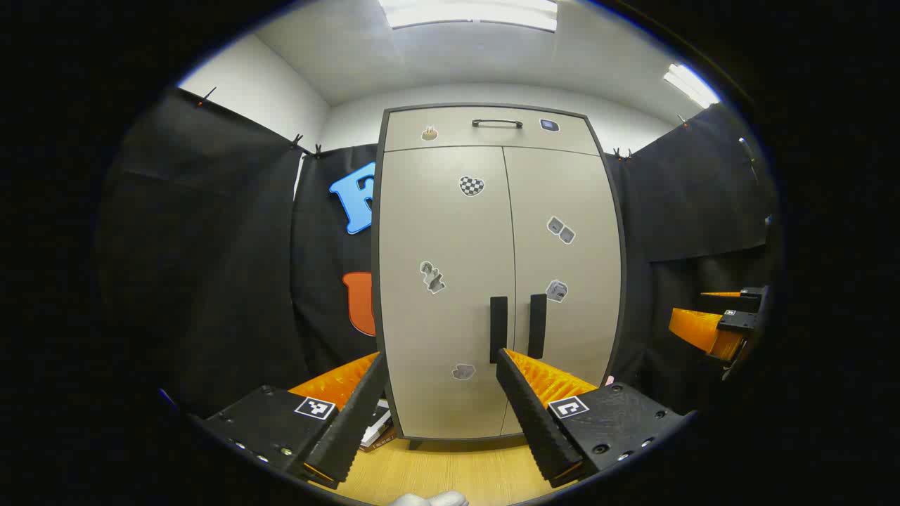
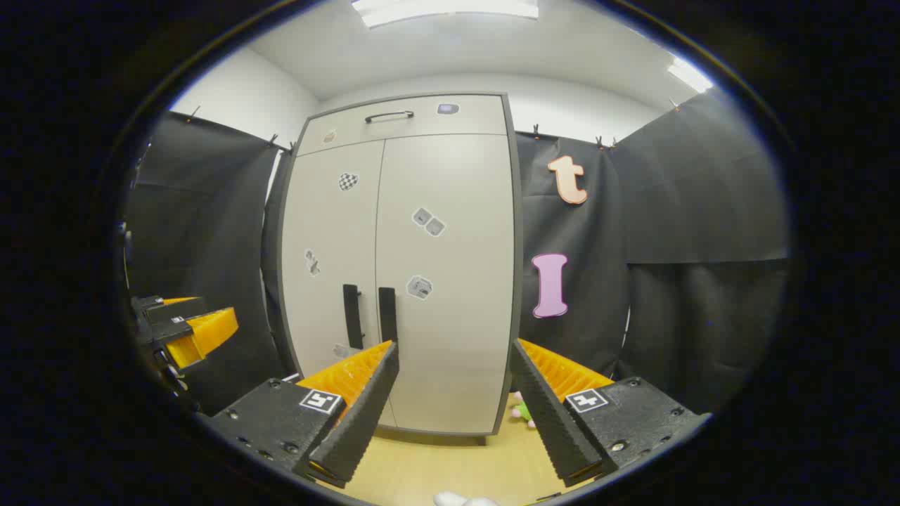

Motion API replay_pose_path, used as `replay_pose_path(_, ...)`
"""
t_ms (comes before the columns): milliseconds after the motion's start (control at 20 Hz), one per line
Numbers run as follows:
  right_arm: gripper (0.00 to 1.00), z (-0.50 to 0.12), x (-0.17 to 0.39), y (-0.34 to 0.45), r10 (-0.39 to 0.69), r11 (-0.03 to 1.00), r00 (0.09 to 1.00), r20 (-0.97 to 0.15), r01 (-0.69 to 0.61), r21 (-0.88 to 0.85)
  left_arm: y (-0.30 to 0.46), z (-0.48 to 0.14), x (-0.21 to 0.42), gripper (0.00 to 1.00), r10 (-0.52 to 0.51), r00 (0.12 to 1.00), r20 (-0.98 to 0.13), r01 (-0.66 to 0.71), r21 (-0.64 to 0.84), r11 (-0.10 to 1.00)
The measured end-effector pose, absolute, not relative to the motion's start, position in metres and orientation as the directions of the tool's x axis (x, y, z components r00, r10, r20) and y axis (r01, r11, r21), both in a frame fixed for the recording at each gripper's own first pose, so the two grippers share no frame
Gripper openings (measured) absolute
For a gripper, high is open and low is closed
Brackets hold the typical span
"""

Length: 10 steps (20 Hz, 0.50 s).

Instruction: Open the right door of the double-door shoe cabinet with the right hand, and open the left door with the left hand.

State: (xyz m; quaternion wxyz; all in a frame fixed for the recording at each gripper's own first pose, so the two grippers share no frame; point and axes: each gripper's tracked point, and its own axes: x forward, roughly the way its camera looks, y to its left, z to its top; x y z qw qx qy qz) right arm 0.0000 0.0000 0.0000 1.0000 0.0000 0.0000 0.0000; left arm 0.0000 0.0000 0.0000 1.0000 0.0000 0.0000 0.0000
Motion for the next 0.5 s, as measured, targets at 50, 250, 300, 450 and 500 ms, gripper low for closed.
replay_pose_path(50, 0.98, 0.0004, 0.0030, 0.0010, -0.001, 1.000, 1.000, 0.002, 0.001, 0.003, 0.0011, 0.0001, 0.0014, 0.94, 0.005, 1.000, -0.003, -0.005, 0.000, 1.000)
replay_pose_path(250, 0.98, -0.0040, 0.0064, 0.0035, 0.001, 1.000, 1.000, -0.013, -0.001, 0.003, 0.0055, -0.0022, 0.0065, 0.94, 0.017, 1.000, -0.007, -0.017, 0.010, 1.000)
replay_pose_path(300, 0.98, -0.0035, 0.0069, 0.0032, 0.000, 1.000, 1.000, -0.014, 0.000, 0.005, 0.0070, -0.0031, 0.0070, 0.94, 0.020, 1.000, -0.011, -0.020, 0.012, 1.000)
replay_pose_path(450, 1.00, 0.0001, 0.0085, 0.0002, -0.019, 1.000, 1.000, 0.000, 0.019, 0.001, 0.0074, -0.0048, 0.0094, 0.94, 0.017, 1.000, -0.019, -0.017, 0.001, 1.000)
replay_pose_path(500, 1.00, 0.0015, 0.0103, -0.0008, -0.023, 1.000, 1.000, 0.004, 0.023, -0.001, 0.0091, -0.0044, 0.0104, 0.94, 0.020, 1.000, -0.021, -0.020, 0.004, 1.000)
